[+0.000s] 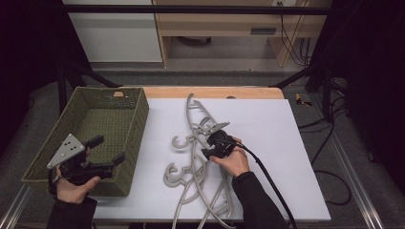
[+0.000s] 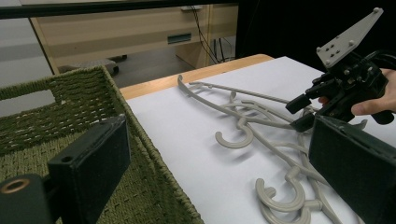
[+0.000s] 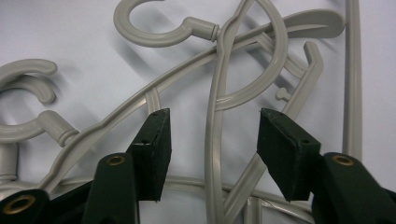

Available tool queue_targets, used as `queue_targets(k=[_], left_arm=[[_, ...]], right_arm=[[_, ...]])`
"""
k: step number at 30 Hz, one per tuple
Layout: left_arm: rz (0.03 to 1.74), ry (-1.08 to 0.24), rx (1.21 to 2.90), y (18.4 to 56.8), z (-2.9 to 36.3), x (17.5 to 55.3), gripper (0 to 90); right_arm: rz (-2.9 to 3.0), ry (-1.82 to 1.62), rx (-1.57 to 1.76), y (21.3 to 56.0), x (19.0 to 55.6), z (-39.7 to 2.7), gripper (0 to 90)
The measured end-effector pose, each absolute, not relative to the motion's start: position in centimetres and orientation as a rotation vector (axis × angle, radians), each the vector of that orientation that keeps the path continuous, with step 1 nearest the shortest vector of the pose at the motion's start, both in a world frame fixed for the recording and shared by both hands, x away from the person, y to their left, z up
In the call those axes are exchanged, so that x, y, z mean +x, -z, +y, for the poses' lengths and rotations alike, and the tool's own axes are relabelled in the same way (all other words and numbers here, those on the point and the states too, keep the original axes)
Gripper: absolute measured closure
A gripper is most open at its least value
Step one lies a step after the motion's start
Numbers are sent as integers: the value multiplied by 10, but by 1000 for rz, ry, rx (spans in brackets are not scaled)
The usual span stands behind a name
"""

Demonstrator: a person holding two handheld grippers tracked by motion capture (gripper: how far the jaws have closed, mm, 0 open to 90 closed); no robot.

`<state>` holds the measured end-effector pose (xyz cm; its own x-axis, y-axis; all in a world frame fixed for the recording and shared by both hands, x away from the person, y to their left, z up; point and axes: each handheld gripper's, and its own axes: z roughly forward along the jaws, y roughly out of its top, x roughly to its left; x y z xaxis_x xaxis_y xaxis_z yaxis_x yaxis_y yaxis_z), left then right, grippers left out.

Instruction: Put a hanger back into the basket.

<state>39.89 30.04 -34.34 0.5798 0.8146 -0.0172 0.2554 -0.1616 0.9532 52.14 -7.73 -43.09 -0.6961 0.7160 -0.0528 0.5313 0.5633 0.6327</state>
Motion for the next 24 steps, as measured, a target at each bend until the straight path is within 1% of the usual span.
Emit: queue_targets(k=[2,3,4,5,10,13,14,17,19,20,24], left_arm=[[893,-632,1709,343,300,399,51],[891,-632,1711,343,300,399,51],[890,-632,1711,343,299,399,52],[889,-632,1713,343,299,399,52],[892,-630,1708,344,299,399,52],[890,-631,1714,344,299,399,53],[890,-631,1715,344,299,399,53],[889,-631,1719,344,298,399,53],[889,-630,1720,345,298,400,53],[890,-630,1720,345,298,400,53],[888,-631,1720,345,298,399,54]], right_arm=[[2497,-849,1042,434,524,-77,497],[2497,-849,1042,434,524,-77,497],[2501,-836,1058,436,526,-78,525],[2501,-836,1058,436,526,-78,525],[2525,-818,1074,440,531,-79,609],[2525,-812,1104,443,531,-77,629],[2544,-797,1089,445,532,-77,653],[2552,-796,1086,447,533,-76,677],[2553,-794,1090,451,533,-74,725],[2553,-794,1090,451,533,-74,725],[2574,-808,1082,453,535,-74,795]])
